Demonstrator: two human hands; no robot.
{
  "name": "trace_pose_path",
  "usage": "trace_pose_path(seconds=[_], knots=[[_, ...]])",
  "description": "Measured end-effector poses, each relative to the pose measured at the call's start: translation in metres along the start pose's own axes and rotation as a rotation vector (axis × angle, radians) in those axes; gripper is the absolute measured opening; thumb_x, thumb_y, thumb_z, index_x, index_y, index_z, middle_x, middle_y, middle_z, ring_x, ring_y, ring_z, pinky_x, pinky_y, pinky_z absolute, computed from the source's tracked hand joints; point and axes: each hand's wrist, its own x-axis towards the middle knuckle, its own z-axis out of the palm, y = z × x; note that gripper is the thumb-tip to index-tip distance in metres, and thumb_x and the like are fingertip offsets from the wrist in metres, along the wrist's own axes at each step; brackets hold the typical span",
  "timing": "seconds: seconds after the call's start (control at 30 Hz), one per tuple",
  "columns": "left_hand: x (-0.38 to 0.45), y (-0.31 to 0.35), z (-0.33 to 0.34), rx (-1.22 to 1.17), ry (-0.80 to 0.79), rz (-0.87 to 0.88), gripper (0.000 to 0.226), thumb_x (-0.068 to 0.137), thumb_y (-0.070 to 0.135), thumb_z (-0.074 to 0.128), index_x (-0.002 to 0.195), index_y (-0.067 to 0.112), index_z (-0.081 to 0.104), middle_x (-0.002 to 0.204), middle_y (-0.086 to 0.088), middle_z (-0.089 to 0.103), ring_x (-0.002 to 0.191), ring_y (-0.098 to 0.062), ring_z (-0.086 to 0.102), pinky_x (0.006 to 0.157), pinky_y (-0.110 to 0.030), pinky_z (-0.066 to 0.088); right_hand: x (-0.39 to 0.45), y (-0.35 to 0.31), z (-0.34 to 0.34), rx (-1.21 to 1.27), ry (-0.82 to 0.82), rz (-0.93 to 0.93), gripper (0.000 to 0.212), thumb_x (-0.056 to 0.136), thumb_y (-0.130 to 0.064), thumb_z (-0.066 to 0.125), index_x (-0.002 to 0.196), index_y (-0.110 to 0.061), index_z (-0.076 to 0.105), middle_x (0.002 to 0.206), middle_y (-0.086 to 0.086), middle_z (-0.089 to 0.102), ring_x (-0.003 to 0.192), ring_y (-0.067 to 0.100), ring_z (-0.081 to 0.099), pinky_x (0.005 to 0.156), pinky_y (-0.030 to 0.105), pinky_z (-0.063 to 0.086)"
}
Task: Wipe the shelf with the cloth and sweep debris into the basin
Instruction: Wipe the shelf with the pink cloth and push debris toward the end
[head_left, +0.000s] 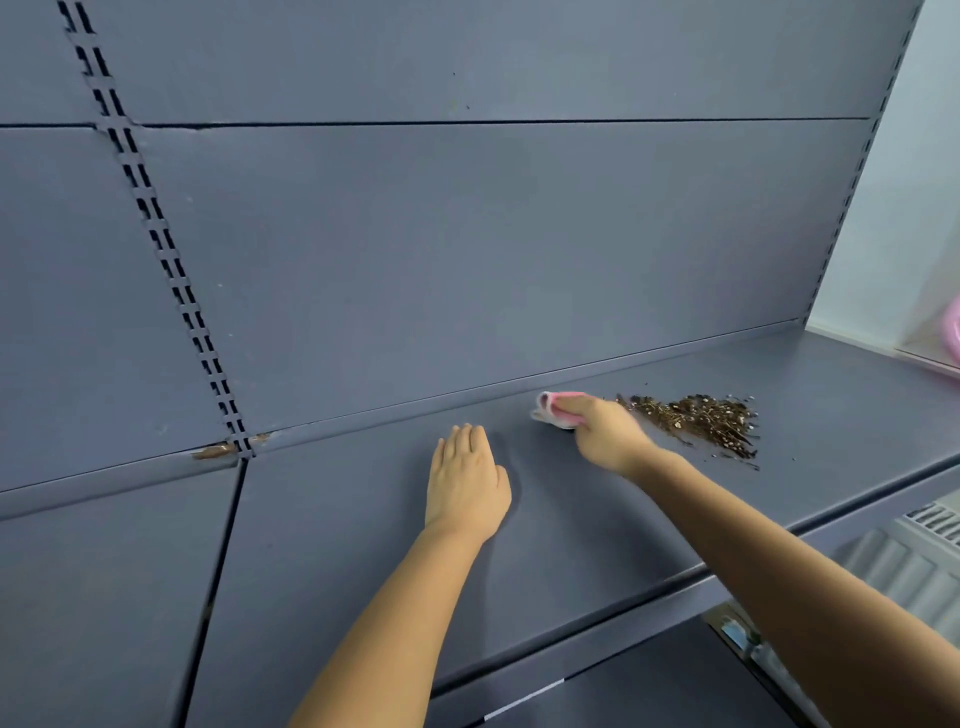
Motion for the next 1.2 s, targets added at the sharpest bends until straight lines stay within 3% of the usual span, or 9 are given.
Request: trace_pose_path(seconds=[0.23, 0.4, 0.63, 0.73, 0.8, 0.87, 0.97, 1.07, 1.2], knots=[[0.001, -0.002, 0.001, -0.039, 0.058, -0.020, 0.047, 0.096, 0.011, 0.031, 0.143, 0.009, 0.029, 0.150, -0.006, 0.032, 0.144, -0.021, 0.022, 0.121, -0.028, 0.012, 0.000, -0.039, 0.053, -0.065, -0.172, -0.143, 0.032, 0.083, 0.008, 0.034, 0.103, 0.002, 0.058, 0.114, 0.014, 0.061, 0.112, 0.031, 0.054, 0.092, 0.038, 0.043], [0.000, 0.000, 0.000, -0.016, 0.027, -0.010, 0.054, 0.097, 0.010, 0.029, 0.149, 0.009, 0.018, 0.159, -0.006, 0.016, 0.149, -0.017, 0.009, 0.122, -0.028, 0.003, 0.010, -0.030, 0.048, -0.105, -0.191, -0.170, 0.045, 0.070, 0.012, 0.026, 0.067, -0.030, 0.042, 0.085, -0.002, 0.047, 0.081, 0.020, 0.040, 0.073, 0.028, 0.040], [-0.004, 0.002, -0.003, 0.026, 0.013, -0.037, 0.054, 0.097, 0.009, 0.027, 0.149, 0.002, 0.014, 0.160, -0.010, 0.012, 0.150, -0.019, 0.006, 0.123, -0.030, 0.002, 0.016, 0.008, 0.007, -0.107, -0.098, -0.139, 0.044, 0.064, 0.017, 0.027, 0.059, -0.026, 0.023, 0.062, -0.011, 0.025, 0.062, 0.012, 0.026, 0.061, 0.012, 0.027], [-0.004, 0.003, -0.003, 0.029, 0.011, -0.047, 0.053, 0.098, 0.010, 0.028, 0.149, 0.003, 0.015, 0.160, -0.009, 0.012, 0.150, -0.019, 0.006, 0.123, -0.030, 0.002, 0.021, 0.018, 0.001, -0.021, -0.011, -0.016, 0.043, 0.070, 0.013, 0.027, 0.054, -0.024, 0.042, 0.065, -0.013, 0.032, 0.068, 0.021, 0.028, 0.065, 0.021, 0.029], [-0.005, 0.004, -0.003, 0.031, 0.011, -0.044, 0.053, 0.098, 0.010, 0.028, 0.149, 0.003, 0.015, 0.160, -0.009, 0.012, 0.150, -0.019, 0.006, 0.123, -0.030, 0.002, 0.018, 0.012, -0.002, 0.021, -0.013, 0.025, 0.049, 0.082, 0.010, 0.029, 0.089, -0.021, 0.067, 0.088, -0.015, 0.054, 0.091, 0.002, 0.041, 0.066, 0.011, 0.034], [-0.004, 0.004, -0.003, 0.031, 0.012, -0.041, 0.054, 0.097, 0.010, 0.028, 0.149, 0.003, 0.015, 0.160, -0.009, 0.012, 0.150, -0.019, 0.006, 0.123, -0.030, 0.001, 0.012, -0.007, -0.003, 0.036, -0.008, -0.021, 0.052, 0.082, 0.011, 0.028, 0.116, -0.013, 0.060, 0.119, -0.011, 0.063, 0.098, 0.009, 0.053, 0.060, 0.000, 0.037], [-0.004, 0.004, -0.002, 0.028, 0.026, -0.044, 0.055, 0.097, 0.010, 0.028, 0.149, 0.003, 0.014, 0.159, -0.010, 0.014, 0.150, -0.019, 0.007, 0.123, -0.029, 0.002, 0.004, -0.039, 0.013, 0.065, -0.049, -0.149, 0.050, 0.082, 0.011, 0.030, 0.114, -0.011, 0.062, 0.125, 0.005, 0.064, 0.113, 0.022, 0.057, 0.094, 0.022, 0.044], [-0.004, 0.002, -0.001, -0.022, 0.061, -0.076, 0.053, 0.096, 0.010, 0.030, 0.148, 0.005, 0.018, 0.156, -0.008, 0.022, 0.149, -0.019, 0.011, 0.123, -0.028, 0.006, 0.000, -0.051, 0.040, 0.047, -0.159, -0.223, 0.027, 0.081, 0.010, 0.031, 0.077, -0.001, 0.055, 0.087, 0.014, 0.060, 0.085, 0.032, 0.052, 0.076, 0.034, 0.043], [-0.005, 0.003, -0.001, -0.009, 0.034, -0.047, 0.058, 0.097, 0.010, 0.028, 0.151, 0.007, 0.008, 0.160, -0.006, 0.011, 0.150, -0.017, 0.005, 0.123, -0.028, 0.003, 0.014, -0.037, 0.052, -0.019, -0.200, -0.253, 0.039, 0.082, 0.007, 0.032, 0.081, -0.020, 0.062, 0.090, 0.000, 0.062, 0.086, 0.020, 0.054, 0.081, 0.039, 0.050]])
